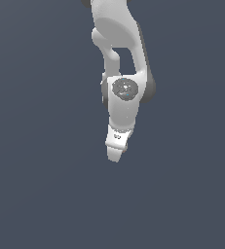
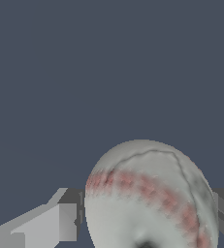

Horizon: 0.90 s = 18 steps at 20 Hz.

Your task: Pick up the object and move it to a goal position.

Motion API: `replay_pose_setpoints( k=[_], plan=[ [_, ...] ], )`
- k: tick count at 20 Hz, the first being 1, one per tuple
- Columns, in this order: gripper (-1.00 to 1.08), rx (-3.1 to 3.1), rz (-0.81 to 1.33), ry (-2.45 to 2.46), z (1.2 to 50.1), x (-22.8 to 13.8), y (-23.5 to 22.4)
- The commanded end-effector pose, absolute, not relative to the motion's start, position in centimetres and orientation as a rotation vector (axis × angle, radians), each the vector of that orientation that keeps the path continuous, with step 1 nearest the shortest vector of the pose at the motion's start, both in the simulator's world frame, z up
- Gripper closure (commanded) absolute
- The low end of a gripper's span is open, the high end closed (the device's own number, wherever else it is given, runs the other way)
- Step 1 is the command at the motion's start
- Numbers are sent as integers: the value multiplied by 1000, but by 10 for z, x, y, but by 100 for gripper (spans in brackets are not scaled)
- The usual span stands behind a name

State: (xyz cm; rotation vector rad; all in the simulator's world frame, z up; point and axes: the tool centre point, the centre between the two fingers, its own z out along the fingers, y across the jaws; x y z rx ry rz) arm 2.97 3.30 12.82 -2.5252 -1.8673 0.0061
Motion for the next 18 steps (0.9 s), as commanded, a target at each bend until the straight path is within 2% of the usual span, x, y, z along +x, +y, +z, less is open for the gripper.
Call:
replay_pose_setpoints(
  k=[1, 10, 18],
  plan=[
    [108, -2527, 2, -1869, 154, 23, 30],
    [108, -2526, 1, -1869, 226, 1, 22],
    [108, -2526, 0, -1868, 256, -7, 18]
  ],
)
